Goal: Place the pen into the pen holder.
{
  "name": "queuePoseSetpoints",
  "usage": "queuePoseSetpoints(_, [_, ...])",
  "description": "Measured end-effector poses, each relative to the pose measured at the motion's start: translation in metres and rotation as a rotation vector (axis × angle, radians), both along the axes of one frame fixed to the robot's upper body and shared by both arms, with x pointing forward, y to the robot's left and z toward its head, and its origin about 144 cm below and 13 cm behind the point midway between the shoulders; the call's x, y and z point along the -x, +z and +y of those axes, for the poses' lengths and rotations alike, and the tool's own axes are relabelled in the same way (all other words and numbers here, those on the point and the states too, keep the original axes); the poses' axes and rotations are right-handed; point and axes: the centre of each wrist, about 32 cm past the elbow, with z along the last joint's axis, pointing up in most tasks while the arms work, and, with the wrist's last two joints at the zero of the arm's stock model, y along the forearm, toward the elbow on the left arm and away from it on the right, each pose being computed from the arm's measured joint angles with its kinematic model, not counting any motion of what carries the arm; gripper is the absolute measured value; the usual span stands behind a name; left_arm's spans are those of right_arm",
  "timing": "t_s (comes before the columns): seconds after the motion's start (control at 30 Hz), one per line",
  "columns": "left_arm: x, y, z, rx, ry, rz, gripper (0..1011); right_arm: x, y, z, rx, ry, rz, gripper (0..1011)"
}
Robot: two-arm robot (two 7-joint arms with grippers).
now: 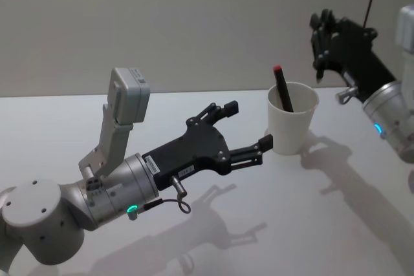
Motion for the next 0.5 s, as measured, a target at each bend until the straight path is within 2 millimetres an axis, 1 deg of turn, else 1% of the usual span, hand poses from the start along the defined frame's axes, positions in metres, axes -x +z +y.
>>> queuePoseSetpoints(0.5, [0.000, 0.000, 0.000, 0.000, 0.000, 0.000, 1001, -0.008, -0.024, 0.012, 0.002, 0.037, 0.106, 130])
